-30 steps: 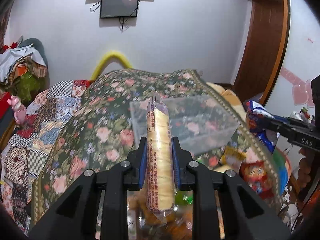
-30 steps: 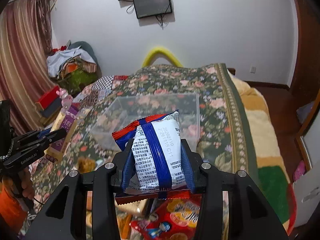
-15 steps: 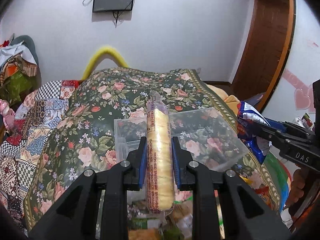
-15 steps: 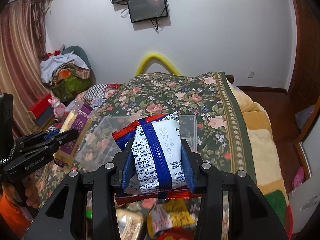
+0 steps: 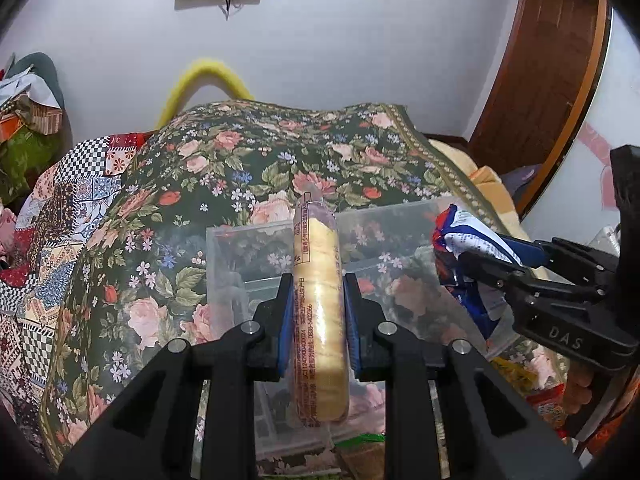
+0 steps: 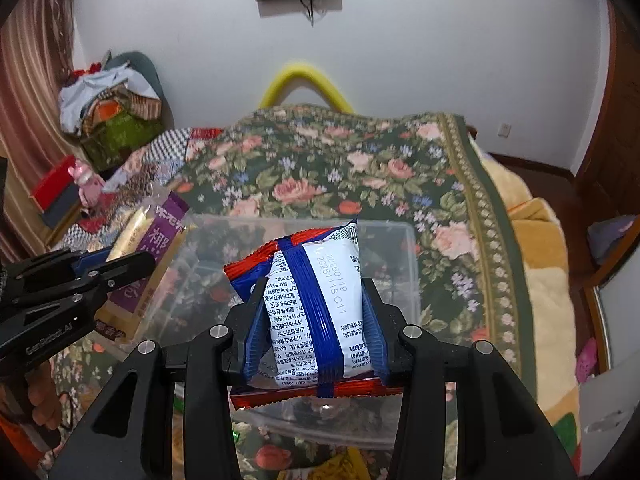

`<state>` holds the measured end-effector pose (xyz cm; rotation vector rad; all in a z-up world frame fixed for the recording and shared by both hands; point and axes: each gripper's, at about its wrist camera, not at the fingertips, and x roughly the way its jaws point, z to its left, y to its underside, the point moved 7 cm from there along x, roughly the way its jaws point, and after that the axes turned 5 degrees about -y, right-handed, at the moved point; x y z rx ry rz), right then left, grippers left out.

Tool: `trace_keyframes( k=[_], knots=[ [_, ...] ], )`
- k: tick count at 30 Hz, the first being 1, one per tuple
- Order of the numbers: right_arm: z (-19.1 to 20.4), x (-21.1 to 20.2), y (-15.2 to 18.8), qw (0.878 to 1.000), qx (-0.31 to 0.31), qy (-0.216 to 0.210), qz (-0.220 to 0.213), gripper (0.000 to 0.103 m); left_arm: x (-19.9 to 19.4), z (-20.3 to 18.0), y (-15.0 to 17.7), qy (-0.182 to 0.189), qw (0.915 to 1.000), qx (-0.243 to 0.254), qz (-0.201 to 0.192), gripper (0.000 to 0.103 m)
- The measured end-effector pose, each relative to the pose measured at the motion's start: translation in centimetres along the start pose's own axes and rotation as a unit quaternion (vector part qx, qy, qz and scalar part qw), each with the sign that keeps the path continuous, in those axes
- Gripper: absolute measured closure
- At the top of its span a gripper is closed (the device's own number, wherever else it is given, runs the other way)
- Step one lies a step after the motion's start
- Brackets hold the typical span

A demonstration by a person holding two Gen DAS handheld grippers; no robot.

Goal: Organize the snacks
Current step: 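Carry both snacks over the clear box and open both tools to drop them, then grasp the white-labelled cracker roll with the left tool while the right tool grasps the red noodle bag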

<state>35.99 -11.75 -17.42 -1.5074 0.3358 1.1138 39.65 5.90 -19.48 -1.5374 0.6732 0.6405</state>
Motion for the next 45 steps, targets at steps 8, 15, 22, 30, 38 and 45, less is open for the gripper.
trace_keyframes(
  k=[8, 15, 22, 30, 38, 45],
  knots=[
    [0.6, 1.4, 1.1, 0.999, -0.007, -0.005, 0.036, 0.059, 1.0, 0.1, 0.9, -0.013, 0.9998, 0.008, 0.015, 0.08],
    [0.8, -0.3, 0.8, 1.0, -0.003, -0.007, 0.026, 0.057, -1.6, -0.1, 0.6, -0.02, 0.9996, 0.019, -0.003, 0.079],
    [1.6, -4.5, 0.6, 1.0, -0.013, 0.0, -0.01, 0.05, -5.9, 0.2, 0.8, -0.026, 0.9991, 0.016, -0.03, 0.071],
    [2.6, -9.6, 2.1, 0.999, -0.02, 0.009, -0.044, 0.043, -11.2, 0.8, 2.8, -0.038, 0.9977, 0.017, -0.054, 0.052],
    [2.7, -12.4, 5.9, 0.998, -0.023, 0.036, -0.046, 0.032, -14.2, 2.2, 7.0, -0.056, 0.9973, 0.016, -0.046, 0.034],
    [1.4, -12.5, 10.3, 0.999, 0.009, 0.042, -0.012, 0.026, -13.6, 4.5, 11.6, -0.049, 0.9988, 0.0, -0.005, 0.032]
  ],
)
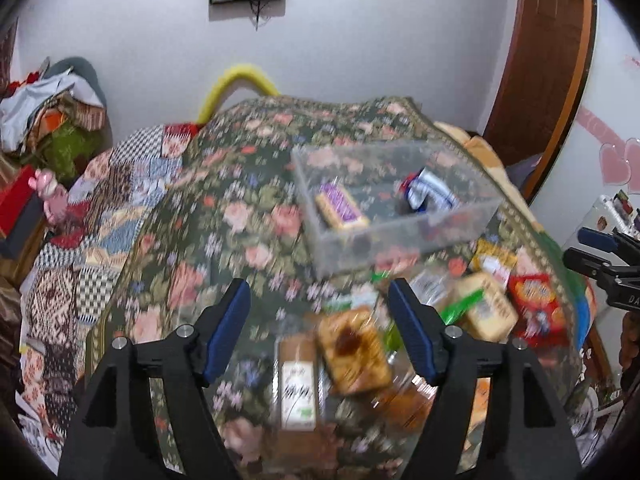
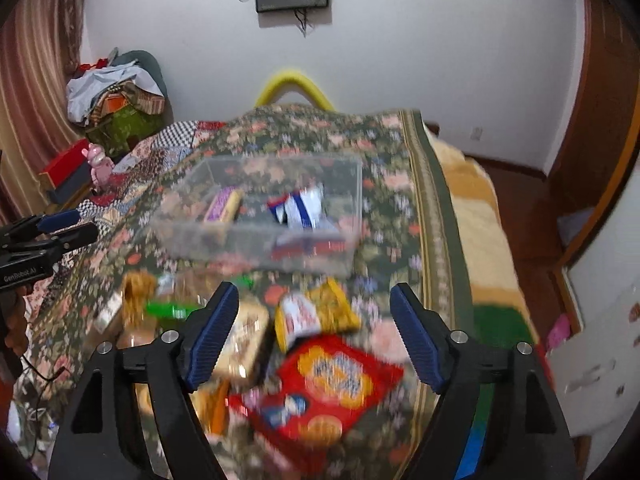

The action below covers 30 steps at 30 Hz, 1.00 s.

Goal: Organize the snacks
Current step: 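Grasp the white-labelled cracker roll with the left tool while the right tool grasps the red noodle bag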

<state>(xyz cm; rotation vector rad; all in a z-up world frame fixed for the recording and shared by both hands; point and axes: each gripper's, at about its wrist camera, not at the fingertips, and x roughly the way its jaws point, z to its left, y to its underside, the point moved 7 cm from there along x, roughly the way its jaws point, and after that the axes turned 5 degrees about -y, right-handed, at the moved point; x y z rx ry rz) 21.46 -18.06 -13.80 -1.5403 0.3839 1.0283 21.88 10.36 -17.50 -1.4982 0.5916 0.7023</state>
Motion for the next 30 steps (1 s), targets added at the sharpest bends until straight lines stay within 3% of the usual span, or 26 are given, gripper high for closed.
trace_keyframes(
  k=[8, 18, 22, 27, 30],
  knots=[
    [-2.1, 2.6, 4.7, 0.998, 0.042, 0.024, 0.052, 0.018, 2.6, 1.7, 5.1, -0.008, 0.9983, -0.013, 0.057, 0.032],
    [-1.5, 5.3, 6.6, 0.994, 0.064, 0.022, 0.089, 0.004, 6.4, 2.1, 9.5, -0.021, 0.9935, -0.008, 0.112, 0.033],
    [-1.3, 5.7, 7.2, 0.993, 0.069, 0.017, 0.097, 0.004, 7.5, 2.1, 10.2, -0.007, 0.9919, -0.023, 0.125, 0.04],
    [-2.3, 5.8, 7.6, 0.99, 0.092, 0.003, 0.103, 0.006, 7.6, 1.7, 10.2, -0.017, 0.9938, -0.014, 0.109, 0.045],
    [-3.3, 5.3, 7.7, 0.99, 0.103, 0.002, 0.096, 0.012, 7.4, 1.8, 10.0, -0.018, 0.9946, -0.017, 0.101, 0.06]
  ],
)
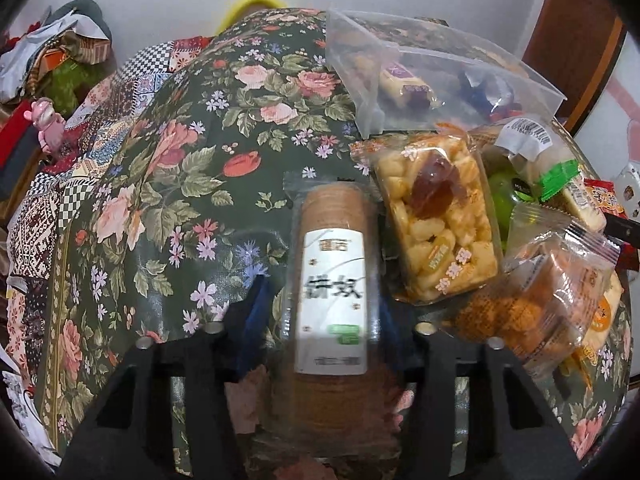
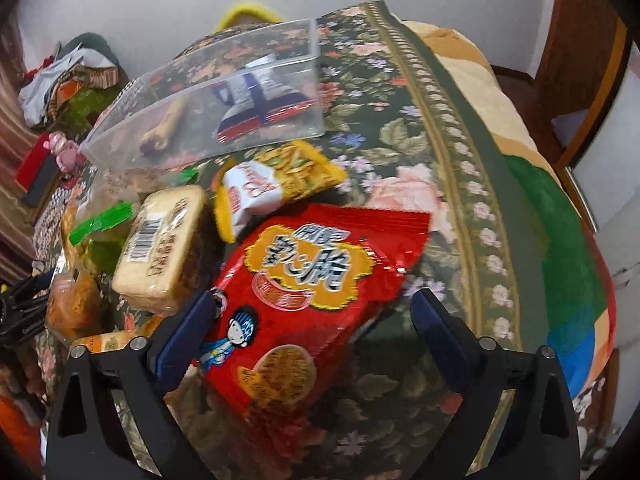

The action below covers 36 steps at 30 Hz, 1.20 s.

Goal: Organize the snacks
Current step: 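Grasp the white-labelled cracker roll with the left tool while the right tool grasps the red noodle bag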

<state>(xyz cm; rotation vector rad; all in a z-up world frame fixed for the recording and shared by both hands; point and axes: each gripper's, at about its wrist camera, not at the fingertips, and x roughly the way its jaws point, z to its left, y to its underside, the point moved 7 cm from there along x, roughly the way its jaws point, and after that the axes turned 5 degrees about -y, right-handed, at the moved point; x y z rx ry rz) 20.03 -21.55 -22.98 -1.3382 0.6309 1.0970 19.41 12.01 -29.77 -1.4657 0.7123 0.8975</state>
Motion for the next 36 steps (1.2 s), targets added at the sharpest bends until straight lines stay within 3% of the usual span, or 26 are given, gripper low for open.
trace_keyframes(
  k=[4, 8, 12, 17, 20, 22, 30, 36],
  knots=[
    [-0.7, -0.3, -0.3, 1.0, 0.009, -0.016, 0.0, 0.033, -0.2, 0.4, -0.1, -0.002, 1.0, -0.009, -0.003, 0.064],
    [-0.1, 0.1, -0.6, 1.0, 0.005, -0.017, 0.007, 0.033, -0.7, 0.7, 0.1, -0.01, 0.9998, -0.013, -0.009, 0.066],
    [0.5, 0.9, -1.1, 1.0, 0.008, -0.007, 0.014, 0.018, -1.4, 1.3, 0.1, -0.015, 0.9996, -0.02, -0.013, 0.066],
    [0.8, 2.0, -1.4, 1.0, -0.008, 0.015, 0.011, 0.016, -2.2, 2.1, -0.1, -0.022, 0.9991, -0.029, -0.02, 0.066],
    [0.6, 2.0, -1.4, 1.0, -0.016, 0.023, 0.003, 0.025, -3.0, 2.3, -0.7, -0.026, 0.9987, -0.031, -0.032, 0.067],
    [0.3, 1.7, -1.5, 1.0, -0.017, 0.018, 0.002, 0.038, -3.7, 2.3, -1.3, -0.026, 0.9983, -0.032, -0.042, 0.066],
    [-1.3, -0.2, -1.7, 1.0, 0.002, 0.01, -0.012, 0.039, -6.2, 1.1, -5.0, -0.012, 0.996, -0.035, -0.081, 0.066],
    [-1.9, -3.2, -3.5, 0.999, -0.002, 0.016, -0.048, 0.039, -8.0, -0.6, -7.9, 0.006, 0.9933, -0.032, -0.111, 0.066]
  ],
)
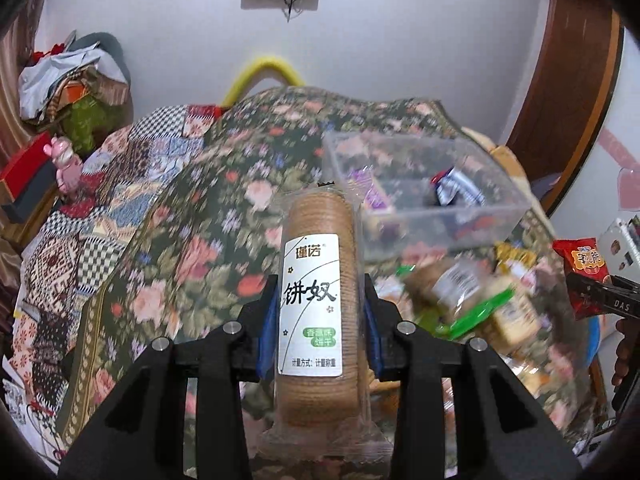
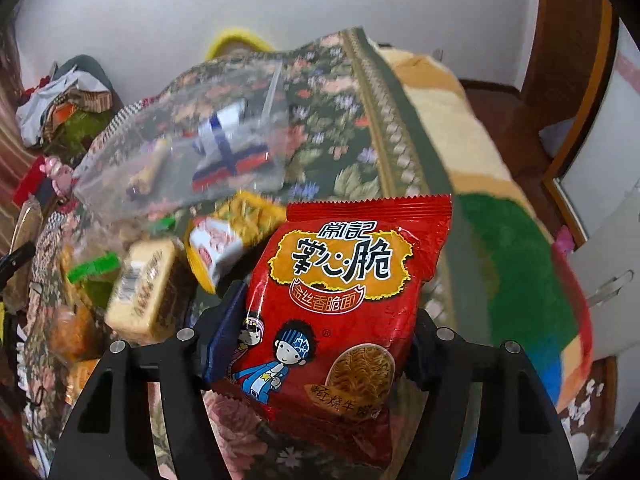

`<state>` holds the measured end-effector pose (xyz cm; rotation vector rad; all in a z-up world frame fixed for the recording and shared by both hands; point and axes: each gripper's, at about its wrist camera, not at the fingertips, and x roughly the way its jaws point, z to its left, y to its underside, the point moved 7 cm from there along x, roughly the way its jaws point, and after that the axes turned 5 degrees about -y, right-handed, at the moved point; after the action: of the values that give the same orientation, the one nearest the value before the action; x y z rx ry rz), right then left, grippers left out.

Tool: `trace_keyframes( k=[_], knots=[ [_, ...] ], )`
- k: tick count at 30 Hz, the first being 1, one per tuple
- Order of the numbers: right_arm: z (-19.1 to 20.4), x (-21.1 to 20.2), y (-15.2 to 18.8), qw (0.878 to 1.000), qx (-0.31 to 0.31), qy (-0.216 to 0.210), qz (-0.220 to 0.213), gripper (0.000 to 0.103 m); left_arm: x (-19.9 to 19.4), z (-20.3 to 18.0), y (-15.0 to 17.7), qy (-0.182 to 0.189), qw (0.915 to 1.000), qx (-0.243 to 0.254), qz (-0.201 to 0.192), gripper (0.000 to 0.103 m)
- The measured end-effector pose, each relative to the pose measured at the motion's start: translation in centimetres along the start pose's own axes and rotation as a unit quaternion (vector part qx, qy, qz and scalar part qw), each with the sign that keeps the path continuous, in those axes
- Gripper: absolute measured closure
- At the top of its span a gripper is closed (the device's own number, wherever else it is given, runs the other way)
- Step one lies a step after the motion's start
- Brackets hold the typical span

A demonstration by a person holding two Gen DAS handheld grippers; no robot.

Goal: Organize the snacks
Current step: 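Grasp the white-labelled cracker roll with the left tool while the right tool grasps the red noodle bag, then lower both held snacks into the clear box and open both tools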

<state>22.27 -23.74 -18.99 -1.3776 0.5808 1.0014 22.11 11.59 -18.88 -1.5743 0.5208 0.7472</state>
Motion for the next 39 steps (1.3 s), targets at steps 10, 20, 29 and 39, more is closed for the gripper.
trace_keyframes(
  k=[10, 20, 29, 39],
  knots=[
    [2.8, -2.7, -5.5, 0.997, -0.025, -0.03, -0.066, 0.039, -0.4, -3.5, -4.9, 0.033, 0.999, 0.005, -0.029, 0.066],
    [7.3, -1.7, -9.8, 0.991, -0.056, -0.071, -0.094, 0.038, 3.1, -5.5, -7.9, 0.047, 0.9988, 0.0, -0.013, 0.066],
    [11.5, 3.2, -12.7, 0.99, -0.074, -0.1, -0.066, 0.038, 6.6, -6.3, -10.0, 0.057, 0.9983, 0.009, 0.003, 0.066],
    [13.0, 9.0, -13.0, 0.991, -0.085, -0.106, -0.008, 0.038, 11.1, -6.7, -10.5, 0.068, 0.997, 0.02, 0.032, 0.066]
  ],
)
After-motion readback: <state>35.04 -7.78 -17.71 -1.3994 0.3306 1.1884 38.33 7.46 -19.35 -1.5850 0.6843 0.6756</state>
